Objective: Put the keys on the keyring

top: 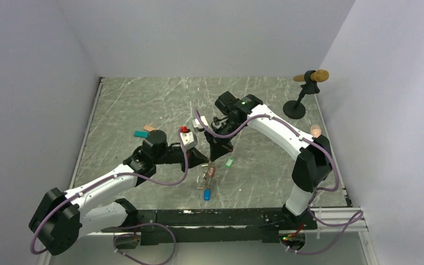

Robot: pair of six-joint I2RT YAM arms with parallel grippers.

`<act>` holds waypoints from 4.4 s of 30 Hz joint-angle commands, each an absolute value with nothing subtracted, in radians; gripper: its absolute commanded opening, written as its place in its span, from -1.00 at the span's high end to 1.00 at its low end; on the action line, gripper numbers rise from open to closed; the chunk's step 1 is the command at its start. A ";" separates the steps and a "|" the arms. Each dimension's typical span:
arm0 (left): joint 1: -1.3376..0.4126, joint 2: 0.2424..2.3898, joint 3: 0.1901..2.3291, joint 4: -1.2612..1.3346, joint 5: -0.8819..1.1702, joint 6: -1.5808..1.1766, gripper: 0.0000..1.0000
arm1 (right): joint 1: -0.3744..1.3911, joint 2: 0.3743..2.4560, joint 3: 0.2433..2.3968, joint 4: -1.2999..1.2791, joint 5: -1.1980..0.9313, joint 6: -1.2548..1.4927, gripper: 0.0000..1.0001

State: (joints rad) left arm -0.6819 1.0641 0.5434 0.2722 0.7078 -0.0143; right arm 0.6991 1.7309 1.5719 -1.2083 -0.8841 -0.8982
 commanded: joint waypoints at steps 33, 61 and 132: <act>-0.689 0.758 0.334 0.552 0.688 0.085 1.00 | 0.601 1.561 1.367 -1.134 -1.249 -1.281 0.07; -0.804 0.733 0.593 -0.029 0.524 0.502 1.00 | 0.694 1.521 1.354 -0.858 -1.076 -0.999 0.12; -0.812 0.745 0.514 0.139 0.302 0.216 -0.11 | 0.783 1.840 1.998 -1.495 -0.498 -0.922 1.00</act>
